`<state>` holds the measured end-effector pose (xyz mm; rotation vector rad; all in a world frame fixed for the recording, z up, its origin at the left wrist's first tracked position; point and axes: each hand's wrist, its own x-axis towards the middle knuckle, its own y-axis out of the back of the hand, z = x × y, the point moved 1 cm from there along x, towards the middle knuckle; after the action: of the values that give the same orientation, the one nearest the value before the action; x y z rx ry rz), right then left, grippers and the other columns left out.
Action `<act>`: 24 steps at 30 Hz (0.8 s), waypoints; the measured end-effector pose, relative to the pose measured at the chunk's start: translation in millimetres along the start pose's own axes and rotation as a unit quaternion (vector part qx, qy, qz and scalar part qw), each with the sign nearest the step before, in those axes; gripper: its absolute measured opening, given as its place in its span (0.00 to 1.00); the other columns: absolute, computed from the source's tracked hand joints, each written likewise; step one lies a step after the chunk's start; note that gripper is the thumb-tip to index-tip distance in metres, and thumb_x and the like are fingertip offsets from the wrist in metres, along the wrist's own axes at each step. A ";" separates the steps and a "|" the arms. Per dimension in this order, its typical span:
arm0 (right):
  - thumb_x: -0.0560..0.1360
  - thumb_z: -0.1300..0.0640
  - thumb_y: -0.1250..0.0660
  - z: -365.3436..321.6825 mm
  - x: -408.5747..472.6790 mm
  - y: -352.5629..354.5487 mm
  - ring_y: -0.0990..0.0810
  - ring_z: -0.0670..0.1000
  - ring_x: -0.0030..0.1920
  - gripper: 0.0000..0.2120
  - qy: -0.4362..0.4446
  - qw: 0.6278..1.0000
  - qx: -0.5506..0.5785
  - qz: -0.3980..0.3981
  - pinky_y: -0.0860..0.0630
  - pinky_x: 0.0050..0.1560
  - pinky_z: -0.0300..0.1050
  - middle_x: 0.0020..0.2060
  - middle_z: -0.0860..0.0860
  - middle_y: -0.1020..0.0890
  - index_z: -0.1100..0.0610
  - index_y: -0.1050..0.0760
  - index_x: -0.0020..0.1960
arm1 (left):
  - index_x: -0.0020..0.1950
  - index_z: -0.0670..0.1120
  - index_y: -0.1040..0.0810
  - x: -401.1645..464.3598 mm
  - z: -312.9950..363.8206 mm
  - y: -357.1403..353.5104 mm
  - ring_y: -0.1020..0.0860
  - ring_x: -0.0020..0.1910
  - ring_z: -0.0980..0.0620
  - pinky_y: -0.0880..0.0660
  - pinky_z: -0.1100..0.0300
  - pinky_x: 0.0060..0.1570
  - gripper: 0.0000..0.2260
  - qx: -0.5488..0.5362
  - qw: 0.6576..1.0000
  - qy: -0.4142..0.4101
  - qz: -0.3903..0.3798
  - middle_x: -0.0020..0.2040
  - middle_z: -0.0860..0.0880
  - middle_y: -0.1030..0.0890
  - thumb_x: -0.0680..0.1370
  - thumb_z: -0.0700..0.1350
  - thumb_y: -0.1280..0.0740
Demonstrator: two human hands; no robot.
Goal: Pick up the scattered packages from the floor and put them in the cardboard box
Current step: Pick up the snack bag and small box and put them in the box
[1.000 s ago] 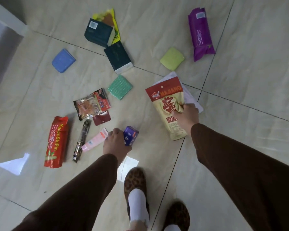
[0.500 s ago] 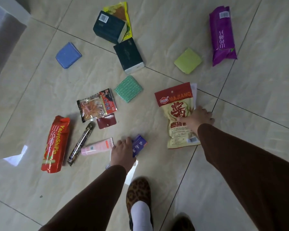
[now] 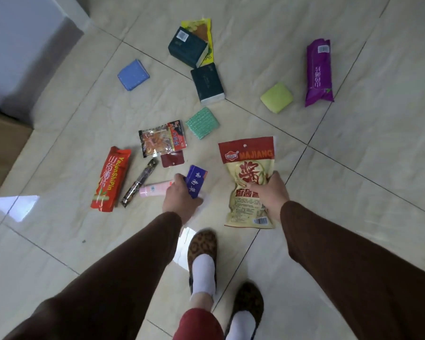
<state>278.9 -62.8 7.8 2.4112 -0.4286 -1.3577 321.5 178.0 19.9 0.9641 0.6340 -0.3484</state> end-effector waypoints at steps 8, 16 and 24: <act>0.72 0.54 0.23 -68.1 -150.3 -2.9 0.14 0.54 0.49 0.18 0.038 0.997 -0.006 -0.065 0.16 0.53 0.59 0.51 0.51 0.16 0.52 0.29 0.54 | 0.59 0.50 0.37 -133.9 -16.1 122.3 0.21 0.50 0.47 0.20 0.53 0.47 0.27 -0.105 0.991 0.042 0.068 0.52 0.49 0.24 0.70 0.44 0.23; 0.74 0.56 0.24 -136.0 -284.5 -91.1 0.16 0.49 0.47 0.17 0.084 0.988 -0.035 -0.122 0.18 0.43 0.46 0.51 0.50 0.16 0.54 0.28 0.58 | 0.58 0.49 0.36 -216.1 -105.2 238.7 0.19 0.46 0.49 0.23 0.58 0.39 0.24 -0.174 0.973 0.086 0.129 0.51 0.48 0.21 0.72 0.49 0.24; 0.75 0.58 0.25 -170.9 -394.5 -235.0 0.17 0.45 0.45 0.18 0.091 0.983 -0.034 -0.156 0.23 0.37 0.40 0.51 0.48 0.17 0.54 0.29 0.60 | 0.60 0.51 0.37 -262.1 -257.8 334.9 0.19 0.44 0.52 0.22 0.56 0.42 0.25 -0.242 0.952 0.125 0.141 0.47 0.52 0.22 0.72 0.51 0.25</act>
<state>251.9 337.6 288.9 2.5938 0.0445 -1.2286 212.7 574.9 299.1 0.6132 0.7557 0.1852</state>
